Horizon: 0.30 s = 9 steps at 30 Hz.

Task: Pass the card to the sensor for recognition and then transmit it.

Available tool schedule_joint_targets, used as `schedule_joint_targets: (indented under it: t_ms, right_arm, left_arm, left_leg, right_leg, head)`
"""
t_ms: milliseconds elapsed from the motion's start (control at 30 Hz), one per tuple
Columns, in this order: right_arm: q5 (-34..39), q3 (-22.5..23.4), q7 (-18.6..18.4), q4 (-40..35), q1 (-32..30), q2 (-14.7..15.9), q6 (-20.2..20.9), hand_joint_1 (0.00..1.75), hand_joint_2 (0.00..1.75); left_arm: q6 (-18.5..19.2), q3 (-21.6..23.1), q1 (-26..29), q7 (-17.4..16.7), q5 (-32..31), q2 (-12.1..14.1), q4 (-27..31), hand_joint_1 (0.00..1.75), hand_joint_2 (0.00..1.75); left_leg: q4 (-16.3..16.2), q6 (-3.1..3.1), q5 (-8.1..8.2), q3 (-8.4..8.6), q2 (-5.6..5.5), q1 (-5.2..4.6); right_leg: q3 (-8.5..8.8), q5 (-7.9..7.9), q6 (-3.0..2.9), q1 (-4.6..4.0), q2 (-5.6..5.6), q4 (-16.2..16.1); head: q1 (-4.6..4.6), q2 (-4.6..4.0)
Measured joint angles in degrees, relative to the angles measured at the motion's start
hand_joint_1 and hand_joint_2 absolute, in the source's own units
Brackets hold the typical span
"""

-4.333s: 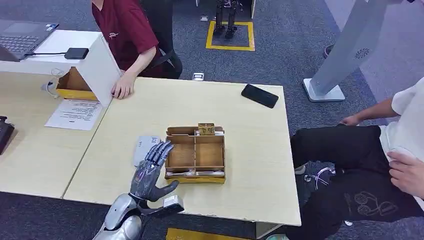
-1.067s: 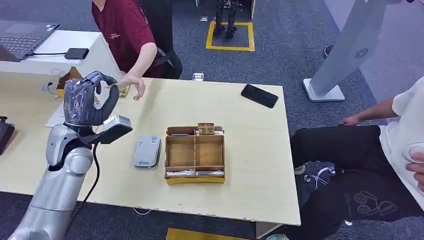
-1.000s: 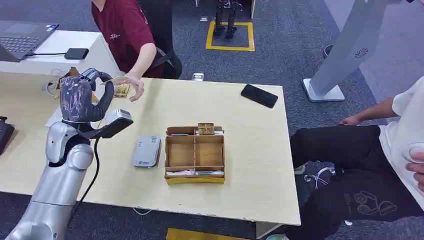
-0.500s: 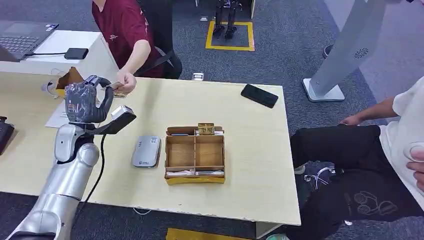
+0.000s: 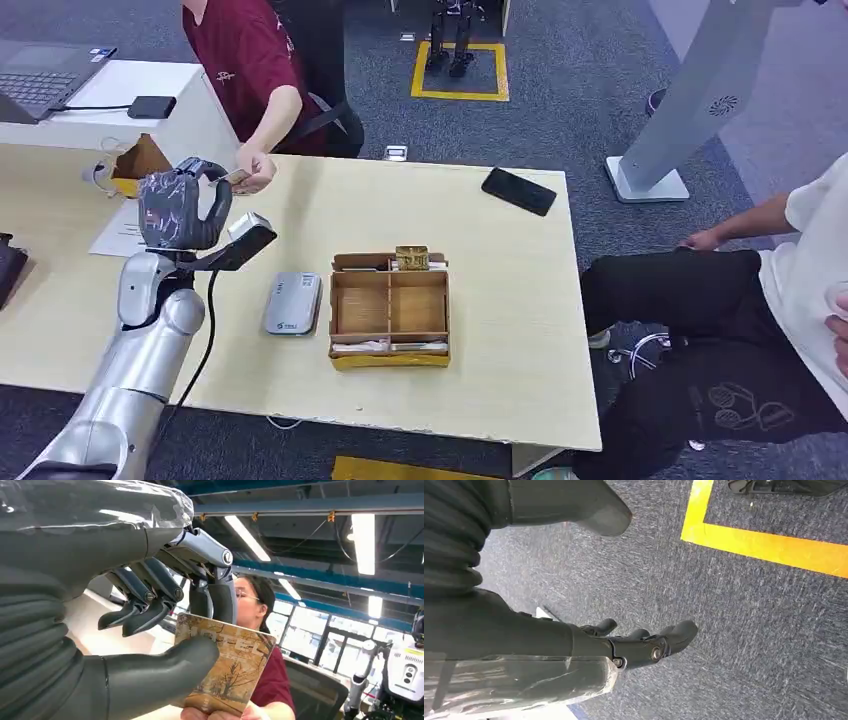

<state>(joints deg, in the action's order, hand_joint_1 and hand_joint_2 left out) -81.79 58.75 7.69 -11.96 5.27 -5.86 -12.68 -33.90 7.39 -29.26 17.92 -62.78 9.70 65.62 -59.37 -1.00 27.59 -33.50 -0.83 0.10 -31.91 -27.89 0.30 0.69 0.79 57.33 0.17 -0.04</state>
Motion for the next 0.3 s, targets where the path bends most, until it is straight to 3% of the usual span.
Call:
schedule_joint_targets:
  t_ms: [67, 100, 300]
  right_arm:
    - [0.00, 0.00, 0.00, 0.00, 0.01, -0.02, -0.02, 0.00, 1.75]
    - [0.00, 0.00, 0.00, 0.00, 0.01, -0.07, -0.02, 0.00, 1.75]
    - [-0.28, 0.00, 0.02, 0.00, 0.03, -0.13, -0.02, 0.00, 1.75]
  left_arm:
    - [0.53, 0.00, 0.00, 0.53, 1.01, -0.22, -0.04, 1.75, 1.75]
    - [0.81, 0.00, 0.00, 0.75, 1.31, -0.28, -0.04, 0.05, 1.75]
    - [4.74, -0.02, 0.01, 3.04, 8.21, -1.22, -0.04, 0.00, 1.75]
  left_leg:
    - [0.00, 0.00, 0.00, 0.00, 0.00, 0.00]
    - [0.00, 0.00, 0.00, 0.00, 0.00, 0.00]
    - [0.00, 0.00, 0.00, 0.00, -0.02, 0.00]
  right_leg:
    - [0.00, 0.00, 0.00, 0.00, 0.00, 0.00]
    - [0.00, 0.00, 0.00, 0.00, 0.00, 0.00]
    - [0.01, 0.00, 0.00, 0.00, -0.02, 0.00]
  head:
    - [0.00, 0.00]
    - [0.00, 0.00]
    - [0.00, 0.00]
